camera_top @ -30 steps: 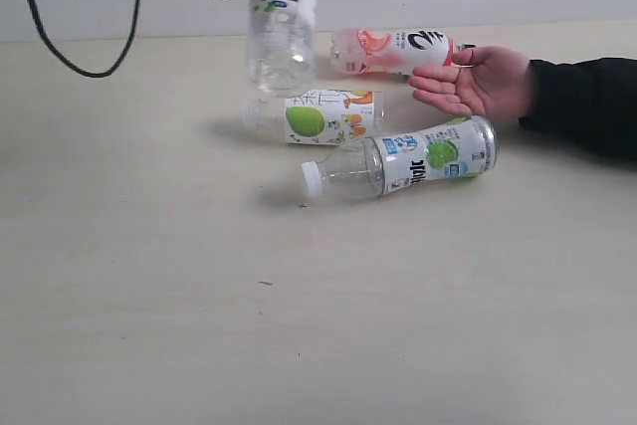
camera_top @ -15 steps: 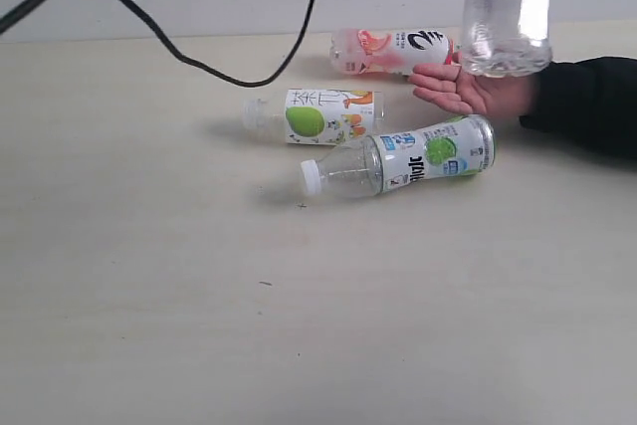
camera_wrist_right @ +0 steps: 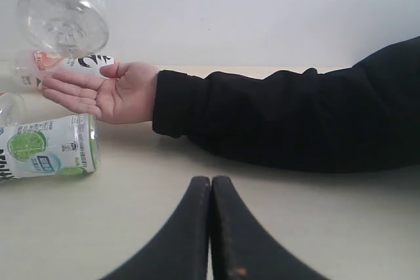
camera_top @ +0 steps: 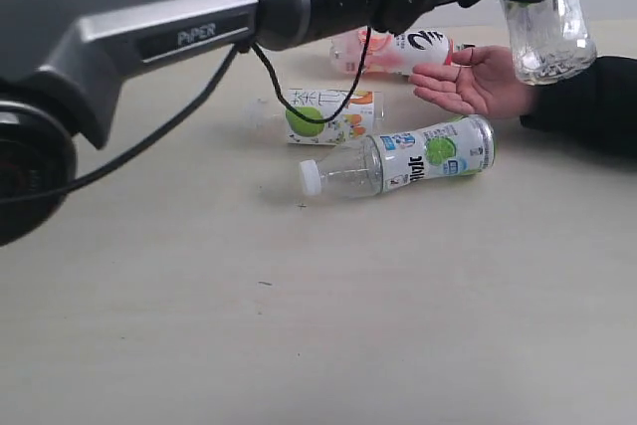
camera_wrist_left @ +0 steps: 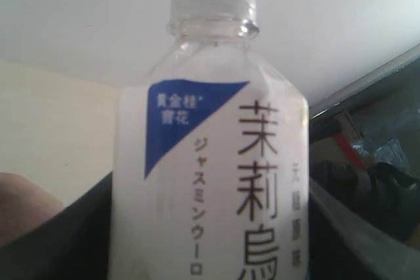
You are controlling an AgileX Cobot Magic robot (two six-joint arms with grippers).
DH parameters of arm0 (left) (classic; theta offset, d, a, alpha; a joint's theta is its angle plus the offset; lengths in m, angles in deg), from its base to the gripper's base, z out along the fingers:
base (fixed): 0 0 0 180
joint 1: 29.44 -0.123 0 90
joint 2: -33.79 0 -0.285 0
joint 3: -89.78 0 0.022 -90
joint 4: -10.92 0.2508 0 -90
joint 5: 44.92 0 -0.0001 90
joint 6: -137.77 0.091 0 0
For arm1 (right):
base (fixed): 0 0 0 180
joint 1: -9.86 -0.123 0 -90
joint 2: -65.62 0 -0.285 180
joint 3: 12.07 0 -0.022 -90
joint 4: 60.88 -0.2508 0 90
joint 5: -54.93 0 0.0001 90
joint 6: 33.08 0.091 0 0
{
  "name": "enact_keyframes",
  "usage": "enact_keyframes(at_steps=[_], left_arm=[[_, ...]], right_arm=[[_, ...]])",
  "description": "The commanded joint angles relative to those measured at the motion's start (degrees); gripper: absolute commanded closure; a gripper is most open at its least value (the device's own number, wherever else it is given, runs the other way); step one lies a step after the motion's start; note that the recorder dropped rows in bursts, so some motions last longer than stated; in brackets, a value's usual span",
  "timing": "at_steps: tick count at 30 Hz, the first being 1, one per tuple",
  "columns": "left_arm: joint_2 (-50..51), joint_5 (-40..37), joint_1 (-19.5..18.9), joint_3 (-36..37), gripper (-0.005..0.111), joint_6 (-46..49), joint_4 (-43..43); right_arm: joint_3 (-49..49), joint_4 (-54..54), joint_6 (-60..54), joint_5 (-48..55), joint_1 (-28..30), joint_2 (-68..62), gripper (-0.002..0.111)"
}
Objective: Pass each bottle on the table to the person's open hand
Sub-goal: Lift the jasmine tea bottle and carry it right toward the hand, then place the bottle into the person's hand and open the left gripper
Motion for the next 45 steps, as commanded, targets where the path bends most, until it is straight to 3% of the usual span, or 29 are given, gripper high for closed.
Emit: enact_keyframes(at_steps=[1,9,17,42,45], left_arm=[[4.06,2.69,-0.85,-3.08,0.107,-3.22,-0.26],[9.93,3.64,-3.98,-4.72,0.107,-13.63,-0.26],[12.65,6.46,-4.77,-4.72,0.107,-13.49,-0.26],[12.77,5.57,-6.56,-4.72,0.106,-14.16,-0.26],[12.77,5.57,-6.56,-4.72,0.099,-14.16,-0.26]], right_arm=[[0.27,0.04,-0.46,-0.24,0.5,0.28,0.108],[0.27,0.04,-0.46,-0.24,0.5,0.28,0.108],[0.27,0.04,-0.46,-0.24,0.5,0.28,0.108],[0.27,0.04,-0.46,-0.24,0.5,0.28,0.108],[0.27,0.04,-0.46,-0.24,0.5,0.28,0.108]])
